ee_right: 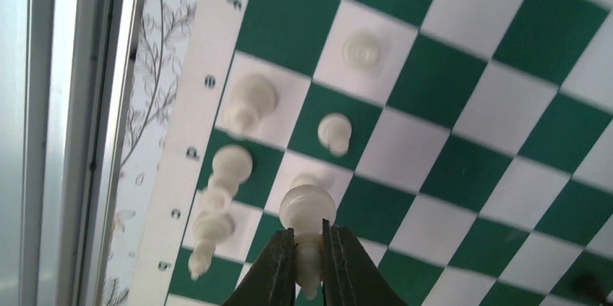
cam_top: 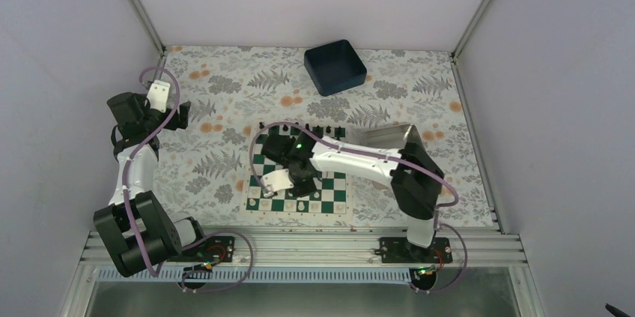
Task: Set up the chess pieces on the board
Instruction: Place the chess piece on the chessboard.
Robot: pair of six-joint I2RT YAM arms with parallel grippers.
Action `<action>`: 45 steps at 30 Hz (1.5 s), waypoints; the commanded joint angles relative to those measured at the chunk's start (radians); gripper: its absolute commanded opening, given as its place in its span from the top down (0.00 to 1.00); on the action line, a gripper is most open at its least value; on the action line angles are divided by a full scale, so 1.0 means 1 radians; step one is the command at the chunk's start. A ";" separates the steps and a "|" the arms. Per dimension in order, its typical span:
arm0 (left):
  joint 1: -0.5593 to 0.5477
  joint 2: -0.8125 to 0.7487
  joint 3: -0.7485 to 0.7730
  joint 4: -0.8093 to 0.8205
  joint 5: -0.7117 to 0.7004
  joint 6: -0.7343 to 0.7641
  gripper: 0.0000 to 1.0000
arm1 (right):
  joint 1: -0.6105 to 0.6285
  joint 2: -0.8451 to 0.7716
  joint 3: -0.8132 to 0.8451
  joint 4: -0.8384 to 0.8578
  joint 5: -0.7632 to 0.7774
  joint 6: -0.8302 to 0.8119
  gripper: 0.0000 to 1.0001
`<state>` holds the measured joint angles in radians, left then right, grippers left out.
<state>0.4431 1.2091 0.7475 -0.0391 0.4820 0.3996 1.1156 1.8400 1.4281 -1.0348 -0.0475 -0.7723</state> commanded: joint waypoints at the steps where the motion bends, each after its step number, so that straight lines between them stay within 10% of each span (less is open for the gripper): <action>1: 0.008 -0.014 -0.002 0.013 0.010 -0.002 0.00 | 0.058 0.082 0.121 -0.030 0.014 -0.031 0.90; 45: 0.023 -0.027 -0.007 0.024 0.023 -0.002 0.00 | 0.121 0.278 0.195 0.033 -0.070 -0.097 0.89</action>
<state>0.4576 1.2034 0.7471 -0.0380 0.4828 0.3996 1.2247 2.1040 1.6337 -1.0210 -0.0963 -0.8520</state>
